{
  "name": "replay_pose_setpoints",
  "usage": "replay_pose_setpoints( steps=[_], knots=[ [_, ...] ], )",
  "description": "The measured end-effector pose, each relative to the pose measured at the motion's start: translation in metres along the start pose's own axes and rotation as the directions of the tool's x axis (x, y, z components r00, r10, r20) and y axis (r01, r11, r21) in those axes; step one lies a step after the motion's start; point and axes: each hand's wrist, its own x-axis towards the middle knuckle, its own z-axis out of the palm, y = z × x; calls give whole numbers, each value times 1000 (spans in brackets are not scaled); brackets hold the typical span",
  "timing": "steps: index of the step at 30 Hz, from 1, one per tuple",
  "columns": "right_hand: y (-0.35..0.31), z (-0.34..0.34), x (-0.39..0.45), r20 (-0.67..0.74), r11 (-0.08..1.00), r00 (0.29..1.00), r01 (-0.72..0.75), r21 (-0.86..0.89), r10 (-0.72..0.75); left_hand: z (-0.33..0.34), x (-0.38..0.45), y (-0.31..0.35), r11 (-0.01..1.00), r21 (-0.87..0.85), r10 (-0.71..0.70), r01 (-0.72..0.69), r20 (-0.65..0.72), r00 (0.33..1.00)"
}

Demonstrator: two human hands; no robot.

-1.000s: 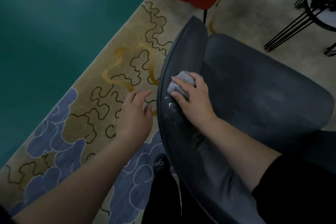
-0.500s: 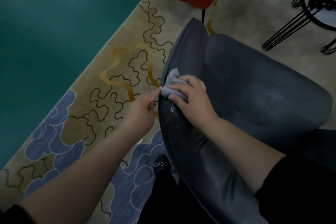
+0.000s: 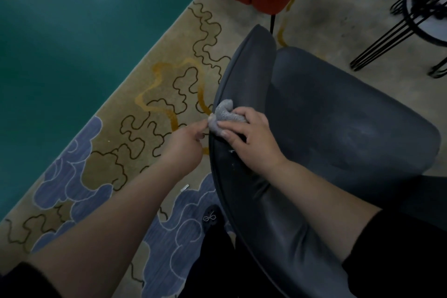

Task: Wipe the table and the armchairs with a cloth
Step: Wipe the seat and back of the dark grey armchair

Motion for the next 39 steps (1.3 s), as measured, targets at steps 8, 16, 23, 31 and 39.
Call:
replay_pose_setpoints(
  steps=[8,16,23,31,39],
  knots=[
    [-6,-6,-18,166,994,984,72,-84,-58,0,1,3,998,-55,5,-5,12,1000],
    [0,-8,-27,179,969,979,137,-206,-100,1,-5,9,998,28,-47,48,-34,998],
    [1,-4,-35,97,976,992,101,-194,-83,5,-5,12,999,15,-35,37,-107,994],
    [10,-12,-40,170,970,977,160,-184,-129,8,-8,15,994,32,-97,100,-91,991],
    [74,-34,-60,-51,866,887,-433,249,458,2,-9,22,997,64,-44,49,-74,996]
  ],
)
